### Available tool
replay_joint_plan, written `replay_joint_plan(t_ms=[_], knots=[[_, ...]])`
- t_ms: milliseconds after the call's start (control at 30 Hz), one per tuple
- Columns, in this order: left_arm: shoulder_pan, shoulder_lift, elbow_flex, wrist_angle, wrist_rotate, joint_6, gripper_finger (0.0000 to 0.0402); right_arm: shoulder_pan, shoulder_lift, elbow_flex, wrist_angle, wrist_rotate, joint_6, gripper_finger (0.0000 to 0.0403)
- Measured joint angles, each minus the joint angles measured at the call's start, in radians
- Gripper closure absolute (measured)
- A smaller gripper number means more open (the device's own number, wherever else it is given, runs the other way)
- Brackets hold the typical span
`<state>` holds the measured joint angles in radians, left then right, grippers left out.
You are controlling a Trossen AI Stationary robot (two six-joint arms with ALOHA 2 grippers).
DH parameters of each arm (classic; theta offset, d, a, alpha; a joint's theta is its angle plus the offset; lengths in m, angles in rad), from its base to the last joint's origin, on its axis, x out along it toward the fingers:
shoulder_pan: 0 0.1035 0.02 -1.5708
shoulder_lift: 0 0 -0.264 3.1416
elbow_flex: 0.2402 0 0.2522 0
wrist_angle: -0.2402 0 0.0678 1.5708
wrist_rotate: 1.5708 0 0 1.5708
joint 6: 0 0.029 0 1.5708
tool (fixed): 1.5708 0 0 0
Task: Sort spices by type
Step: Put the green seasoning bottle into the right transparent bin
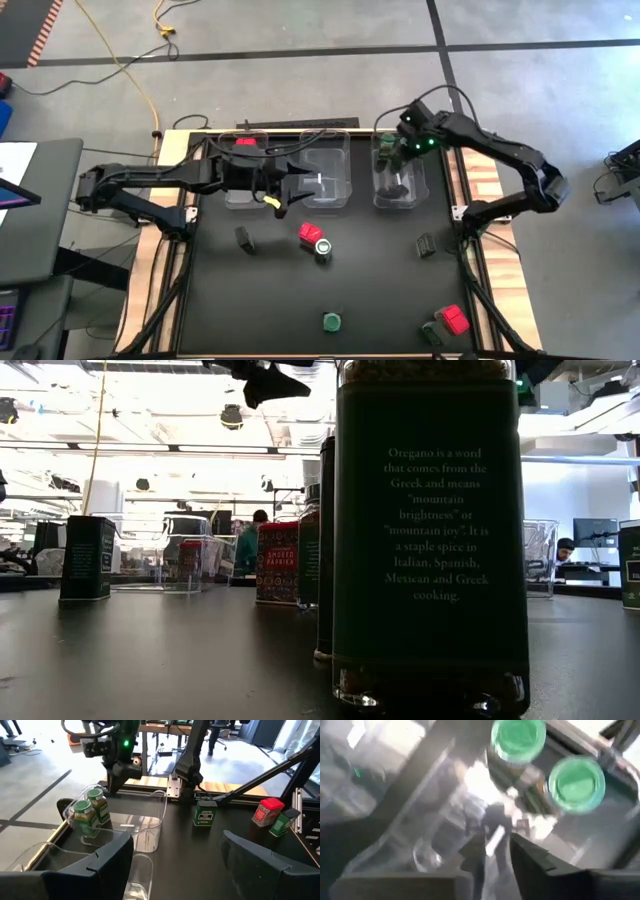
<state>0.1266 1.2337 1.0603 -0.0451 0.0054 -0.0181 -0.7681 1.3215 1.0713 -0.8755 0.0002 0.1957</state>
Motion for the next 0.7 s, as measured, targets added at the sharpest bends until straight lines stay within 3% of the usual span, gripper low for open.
replay_joint_plan(t_ms=[467, 700], knots=[[0.002, 0.000, 0.000, 0.004, 0.001, -0.007, 0.0116, -0.079, 0.106, -0.082, 0.109, 0.000, 0.034, 0.0374], [0.002, 0.000, 0.000, 0.005, 0.002, -0.028, 0.0116, -0.095, 0.107, -0.083, 0.121, 0.006, 0.034, 0.0382]])
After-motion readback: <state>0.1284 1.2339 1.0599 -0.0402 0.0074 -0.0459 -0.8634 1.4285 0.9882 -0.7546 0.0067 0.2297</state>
